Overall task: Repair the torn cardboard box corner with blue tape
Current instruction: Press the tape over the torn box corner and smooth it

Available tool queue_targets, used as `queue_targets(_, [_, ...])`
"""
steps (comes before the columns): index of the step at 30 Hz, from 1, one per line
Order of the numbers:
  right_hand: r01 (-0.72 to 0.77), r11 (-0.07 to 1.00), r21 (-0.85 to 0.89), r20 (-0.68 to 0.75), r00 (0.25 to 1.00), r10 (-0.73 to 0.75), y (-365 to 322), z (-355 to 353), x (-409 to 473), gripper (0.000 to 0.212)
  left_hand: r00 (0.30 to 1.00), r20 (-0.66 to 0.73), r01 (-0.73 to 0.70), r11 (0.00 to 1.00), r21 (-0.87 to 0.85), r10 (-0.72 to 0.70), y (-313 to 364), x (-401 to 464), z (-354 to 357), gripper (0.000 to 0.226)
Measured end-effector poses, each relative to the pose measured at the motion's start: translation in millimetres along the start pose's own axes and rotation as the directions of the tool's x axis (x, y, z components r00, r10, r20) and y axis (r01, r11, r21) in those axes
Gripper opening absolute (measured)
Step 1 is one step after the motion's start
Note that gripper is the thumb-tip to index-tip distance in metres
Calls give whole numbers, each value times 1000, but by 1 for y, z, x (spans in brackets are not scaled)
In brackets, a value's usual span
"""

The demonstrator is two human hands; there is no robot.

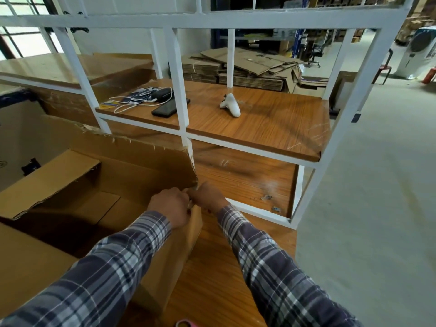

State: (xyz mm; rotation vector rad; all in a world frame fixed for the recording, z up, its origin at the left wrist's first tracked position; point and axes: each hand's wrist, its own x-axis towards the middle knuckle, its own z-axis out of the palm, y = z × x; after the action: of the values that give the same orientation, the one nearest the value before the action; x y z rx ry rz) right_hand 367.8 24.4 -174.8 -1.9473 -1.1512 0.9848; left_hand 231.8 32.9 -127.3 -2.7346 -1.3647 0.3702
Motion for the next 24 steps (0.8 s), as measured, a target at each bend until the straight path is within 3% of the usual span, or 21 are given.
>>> queue_targets(4, [-26,1000,-2,61,998,26,-5,-1,-9,41,1000,15,-2,1000,-21,2,1,6,1,28])
queue_targets(10, [-41,999,-15,30,999,42,-8,8,-8,35,998,62,-15,1000,-22,16,-2,10,4,28])
queue_targets(13, [-67,998,-1,14,998,67,-10,1,-10,38,1000,17,-16,1000,3,16,-2,8,-4,30])
queue_targets(20, [-91,988,-122,-11,996,90,-22,-10,1,38,1000,6,-21,998,51,21,11,19,-8,28])
queue_targets(24, [-67,998,-14,-34,997,66,-14,-6,-4,43,1000,-27,-10,999,42,11,9,15,-4,26])
